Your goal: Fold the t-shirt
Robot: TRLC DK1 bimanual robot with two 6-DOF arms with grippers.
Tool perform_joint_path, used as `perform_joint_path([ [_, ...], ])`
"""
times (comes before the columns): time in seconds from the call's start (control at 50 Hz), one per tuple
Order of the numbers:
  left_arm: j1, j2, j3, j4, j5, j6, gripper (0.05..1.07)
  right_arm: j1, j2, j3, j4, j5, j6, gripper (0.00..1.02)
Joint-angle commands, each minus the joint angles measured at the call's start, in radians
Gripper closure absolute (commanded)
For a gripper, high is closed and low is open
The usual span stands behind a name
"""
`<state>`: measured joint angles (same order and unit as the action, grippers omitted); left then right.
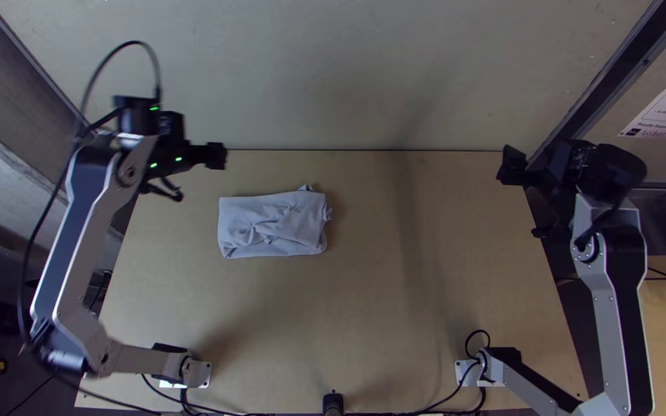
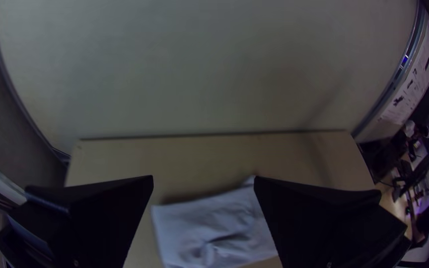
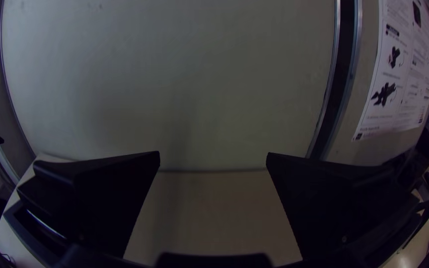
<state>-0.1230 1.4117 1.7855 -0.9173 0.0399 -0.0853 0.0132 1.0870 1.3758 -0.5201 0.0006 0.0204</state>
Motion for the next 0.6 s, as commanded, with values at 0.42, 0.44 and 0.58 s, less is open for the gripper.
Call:
perform_joint_path([
  [0.42,0.296,-0.689,-0.650,0.463,0.000,0.065,0.10,0.004,-0.558,-0.434,0.502,0.035,-0.071,0.04],
  [0.44,0.304,-0.715,-0.676,0.482,0.000,0.064,0.10,0.008,-0.587,-0.460,0.523,0.035,-0.073,0.04],
  [0.58,0.333,-0.916,-0.882,0.623,-0.002,0.067,0.10,0.011,-0.719,-0.569,0.558,0.036,-0.071,0.04],
])
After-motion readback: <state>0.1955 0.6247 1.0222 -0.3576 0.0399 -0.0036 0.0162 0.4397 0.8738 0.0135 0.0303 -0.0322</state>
